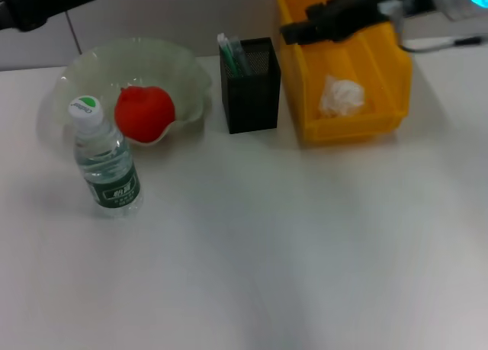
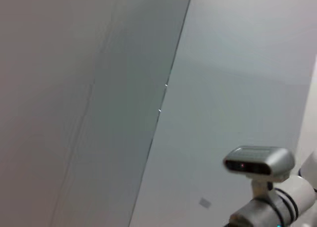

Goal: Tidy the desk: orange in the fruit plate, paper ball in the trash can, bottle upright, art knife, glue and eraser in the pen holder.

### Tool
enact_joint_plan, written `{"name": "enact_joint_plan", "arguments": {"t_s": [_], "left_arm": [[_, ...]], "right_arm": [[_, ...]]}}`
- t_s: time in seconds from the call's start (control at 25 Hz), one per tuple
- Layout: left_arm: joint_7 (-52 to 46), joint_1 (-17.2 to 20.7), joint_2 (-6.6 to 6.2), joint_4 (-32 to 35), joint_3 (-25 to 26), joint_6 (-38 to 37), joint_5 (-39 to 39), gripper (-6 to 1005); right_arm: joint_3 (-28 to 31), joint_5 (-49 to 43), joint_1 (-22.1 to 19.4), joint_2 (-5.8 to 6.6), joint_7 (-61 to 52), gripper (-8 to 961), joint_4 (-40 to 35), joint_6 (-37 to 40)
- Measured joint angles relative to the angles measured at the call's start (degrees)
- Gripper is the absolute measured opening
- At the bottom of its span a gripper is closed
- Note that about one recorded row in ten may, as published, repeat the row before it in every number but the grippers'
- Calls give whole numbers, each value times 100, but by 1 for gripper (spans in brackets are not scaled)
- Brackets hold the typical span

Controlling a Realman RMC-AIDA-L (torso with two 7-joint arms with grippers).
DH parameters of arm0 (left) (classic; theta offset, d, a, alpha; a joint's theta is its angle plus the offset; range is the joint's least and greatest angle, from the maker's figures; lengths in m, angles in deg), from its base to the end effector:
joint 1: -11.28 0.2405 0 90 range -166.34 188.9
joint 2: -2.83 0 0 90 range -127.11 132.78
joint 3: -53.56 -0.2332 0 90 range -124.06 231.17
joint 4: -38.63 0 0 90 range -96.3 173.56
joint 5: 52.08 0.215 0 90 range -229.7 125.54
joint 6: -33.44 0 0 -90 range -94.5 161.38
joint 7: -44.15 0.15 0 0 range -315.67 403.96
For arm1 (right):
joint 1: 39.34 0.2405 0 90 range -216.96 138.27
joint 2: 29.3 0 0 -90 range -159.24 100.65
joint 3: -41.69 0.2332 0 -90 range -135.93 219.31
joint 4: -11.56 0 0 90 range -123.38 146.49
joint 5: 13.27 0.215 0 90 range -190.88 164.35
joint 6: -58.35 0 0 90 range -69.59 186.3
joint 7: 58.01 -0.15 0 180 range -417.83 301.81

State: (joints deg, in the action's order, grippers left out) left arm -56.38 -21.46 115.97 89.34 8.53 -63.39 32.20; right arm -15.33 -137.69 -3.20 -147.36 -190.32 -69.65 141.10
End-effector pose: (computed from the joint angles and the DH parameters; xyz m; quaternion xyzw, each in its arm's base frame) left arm -0.1526 0.3589 0.1132 -0.8778 -0.1748 -0.4327 0.1082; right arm 0.1095 0.3895 0.0889 -0.9285 0.2575 0.1324 0.2326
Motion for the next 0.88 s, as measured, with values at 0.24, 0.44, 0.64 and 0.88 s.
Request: {"name": "enact_joint_plan", "arguments": {"t_s": [0.24, 0.44, 0.64, 0.88], "left_arm": [[55, 68, -96, 133, 0, -493, 26, 611], [105, 307, -221, 255, -65, -1039, 56, 661], [469, 441, -167, 279, -280, -1117, 437, 658], [783, 459, 65, 153, -373, -1029, 1003, 656]], "right_arm": [[436, 1084, -594, 110, 876, 580, -155, 917], [953, 1293, -748, 110, 1415, 580, -75, 1643], [1402, 1426, -913, 101, 2263, 579, 116, 2536], [1523, 1857, -1389, -10, 3996, 579, 393, 3604]]}}
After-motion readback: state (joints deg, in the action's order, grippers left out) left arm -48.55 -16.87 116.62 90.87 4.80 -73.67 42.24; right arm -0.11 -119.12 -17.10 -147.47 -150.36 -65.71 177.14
